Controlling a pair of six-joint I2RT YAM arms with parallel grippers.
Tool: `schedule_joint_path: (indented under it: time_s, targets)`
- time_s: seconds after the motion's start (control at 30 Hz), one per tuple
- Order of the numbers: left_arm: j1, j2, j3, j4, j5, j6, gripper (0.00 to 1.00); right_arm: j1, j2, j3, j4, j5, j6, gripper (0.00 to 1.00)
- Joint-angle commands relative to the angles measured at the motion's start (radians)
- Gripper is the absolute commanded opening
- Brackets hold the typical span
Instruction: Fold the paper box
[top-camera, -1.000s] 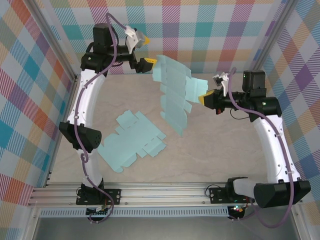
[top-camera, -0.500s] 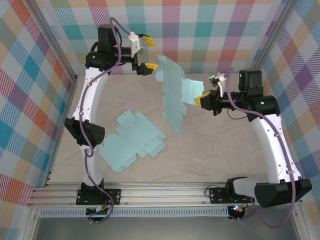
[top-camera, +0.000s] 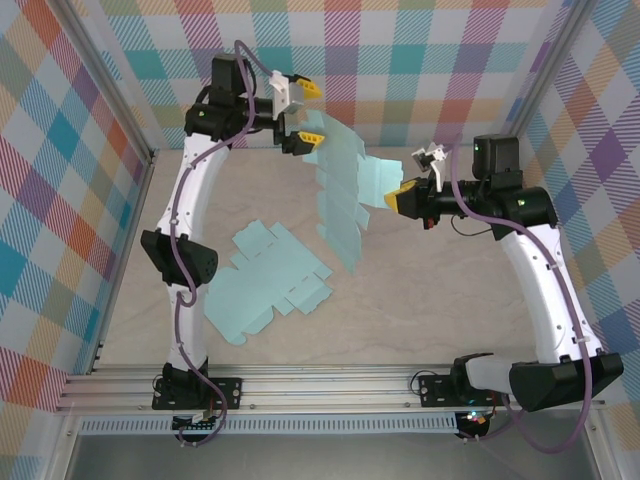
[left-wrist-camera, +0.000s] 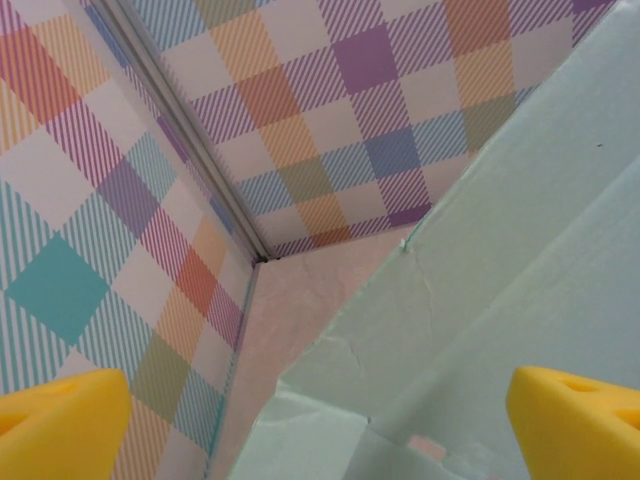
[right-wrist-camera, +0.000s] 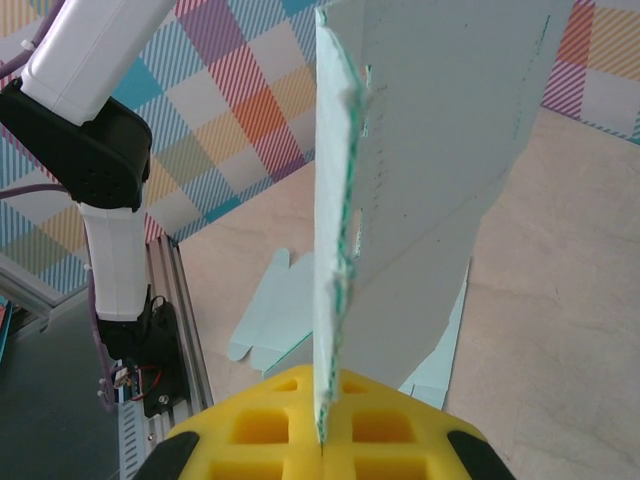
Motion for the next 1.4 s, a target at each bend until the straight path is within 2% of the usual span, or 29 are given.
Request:
schedule_joint_path:
  time_s: [0.0, 0.2, 0.33, 0.63, 0.87, 1.0, 1.2, 1.27, 1.37]
  targets:
    - [-0.017, 0.010, 0.026, -0.031, 0.032, 0.040, 0.95, 0.012, 0.003, 0.031, -0.012, -0.037, -0.014, 0.00]
    - [-0.022, 0.005, 0.026, -0.089, 0.029, 0.081, 0.85, 0.018, 0.014, 0.037, -0.034, -0.032, -0.029, 0.00]
    - [-0.028, 0.001, 0.024, -0.133, 0.020, 0.114, 0.71, 0.018, 0.016, 0.029, -0.021, -0.034, -0.030, 0.00]
    - [-0.046, 0.000, 0.011, -0.180, -0.025, 0.162, 0.46, 0.020, 0.039, 0.025, -0.006, -0.038, -0.036, 0.00]
    - [-0.054, -0.009, -0.010, -0.171, -0.090, 0.166, 0.12, 0.019, 0.037, -0.013, 0.023, -0.026, -0.031, 0.00]
    - [-0.054, -0.039, -0.044, -0.185, -0.139, 0.177, 0.02, 0.018, 0.026, -0.062, 0.051, 0.010, -0.027, 0.00]
    - [-0.059, -0.121, -0.158, -0.194, -0.223, 0.153, 0.00, -0.014, 0.014, -0.160, 0.118, 0.080, 0.037, 0.00]
    - [-0.077, -0.151, -0.208, -0.197, -0.282, 0.125, 0.00, -0.040, 0.012, -0.198, 0.140, 0.094, 0.070, 0.00]
    - [-0.128, -0.192, -0.293, -0.188, -0.427, 0.076, 0.00, -0.077, 0.013, -0.248, 0.159, 0.115, 0.110, 0.00]
